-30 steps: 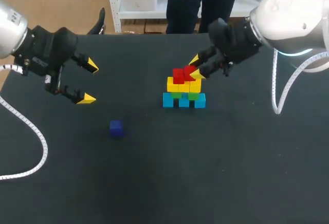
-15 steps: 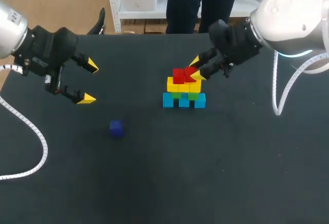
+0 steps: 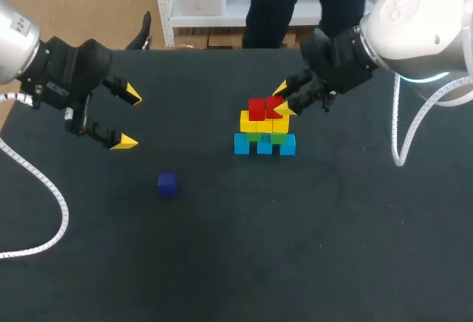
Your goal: Place the blue cubes, place green cubes on the blue cubes, place the yellow cubes on the green cubes, then place the red cubes on the yellow cubes, and place purple cube on the red cubes.
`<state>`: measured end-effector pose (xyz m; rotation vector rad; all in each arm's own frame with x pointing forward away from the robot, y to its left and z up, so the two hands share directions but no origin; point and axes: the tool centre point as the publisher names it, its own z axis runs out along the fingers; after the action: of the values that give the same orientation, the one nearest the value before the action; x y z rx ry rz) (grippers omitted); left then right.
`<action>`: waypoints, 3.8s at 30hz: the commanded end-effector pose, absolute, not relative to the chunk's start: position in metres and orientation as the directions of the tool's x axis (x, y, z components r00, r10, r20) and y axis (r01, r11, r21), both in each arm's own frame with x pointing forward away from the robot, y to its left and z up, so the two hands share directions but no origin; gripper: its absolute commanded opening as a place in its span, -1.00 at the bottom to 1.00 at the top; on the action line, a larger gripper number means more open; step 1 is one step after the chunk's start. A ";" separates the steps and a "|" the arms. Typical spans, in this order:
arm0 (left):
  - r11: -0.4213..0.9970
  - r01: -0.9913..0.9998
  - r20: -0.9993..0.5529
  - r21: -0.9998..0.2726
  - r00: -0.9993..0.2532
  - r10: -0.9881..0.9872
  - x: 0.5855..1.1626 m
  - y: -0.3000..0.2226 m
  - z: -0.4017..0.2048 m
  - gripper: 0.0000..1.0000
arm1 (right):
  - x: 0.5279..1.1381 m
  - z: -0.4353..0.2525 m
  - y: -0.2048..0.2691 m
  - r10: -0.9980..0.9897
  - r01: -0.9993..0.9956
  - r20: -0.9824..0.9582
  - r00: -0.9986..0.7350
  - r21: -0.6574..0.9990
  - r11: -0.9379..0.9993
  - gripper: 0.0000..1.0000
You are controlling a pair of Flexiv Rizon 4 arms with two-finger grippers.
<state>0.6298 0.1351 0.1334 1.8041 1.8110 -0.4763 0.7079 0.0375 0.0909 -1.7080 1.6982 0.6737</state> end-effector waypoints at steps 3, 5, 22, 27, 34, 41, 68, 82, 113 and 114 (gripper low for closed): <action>0.042 0.991 -0.599 0.124 0.041 0.800 0.629 0.137 0.133 1.00 | 0.709 0.091 0.038 -0.673 -0.997 -0.738 0.039 -0.078 0.027 -1.00; 0.042 0.991 -0.599 0.124 0.041 0.800 0.629 0.137 0.133 1.00 | 0.709 0.091 0.038 -0.673 -0.997 -0.738 0.039 -0.078 0.027 -1.00; 0.042 0.991 -0.599 0.124 0.041 0.800 0.629 0.137 0.133 1.00 | 0.709 0.088 0.040 -0.673 -0.997 -0.739 0.033 -0.070 0.028 -1.00; 0.042 0.991 -0.599 0.124 0.041 0.800 0.629 0.137 0.133 1.00 | 0.708 0.088 0.039 -0.673 -0.997 -0.739 0.028 -0.065 0.030 -1.00; 0.042 0.991 -0.599 0.124 0.041 0.800 0.629 0.137 0.133 1.00 | 0.709 0.087 0.040 -0.673 -0.998 -0.739 0.025 -0.062 0.030 -1.00; 0.042 0.991 -0.599 0.124 0.041 0.800 0.629 0.137 0.133 1.00 | 0.710 0.087 0.040 -0.673 -0.998 -0.739 0.024 -0.060 0.031 -0.30; 0.042 0.991 -0.599 0.124 0.041 0.800 0.629 0.137 0.133 1.00 | 0.709 0.103 0.011 -0.665 -0.991 -0.747 0.000 -0.088 0.099 1.00; 0.042 0.991 -0.599 0.124 0.041 0.800 0.629 0.137 0.133 1.00 | 0.707 0.097 0.011 -0.666 -0.990 -0.746 0.015 -0.102 0.092 -1.00; 0.042 0.991 -0.599 0.124 0.041 0.800 0.629 0.137 0.133 1.00 | 0.717 0.082 0.019 -0.667 -0.996 -0.744 0.022 -0.071 0.045 -1.00; 0.042 0.991 -0.599 0.124 0.041 0.800 0.629 0.137 0.133 1.00 | 0.717 0.082 0.019 -0.668 -0.996 -0.744 0.022 -0.071 0.046 -1.00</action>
<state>0.6298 0.1351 0.1334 1.8041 1.8111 -0.4763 0.7149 0.0193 0.0829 -1.6849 1.7120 0.6762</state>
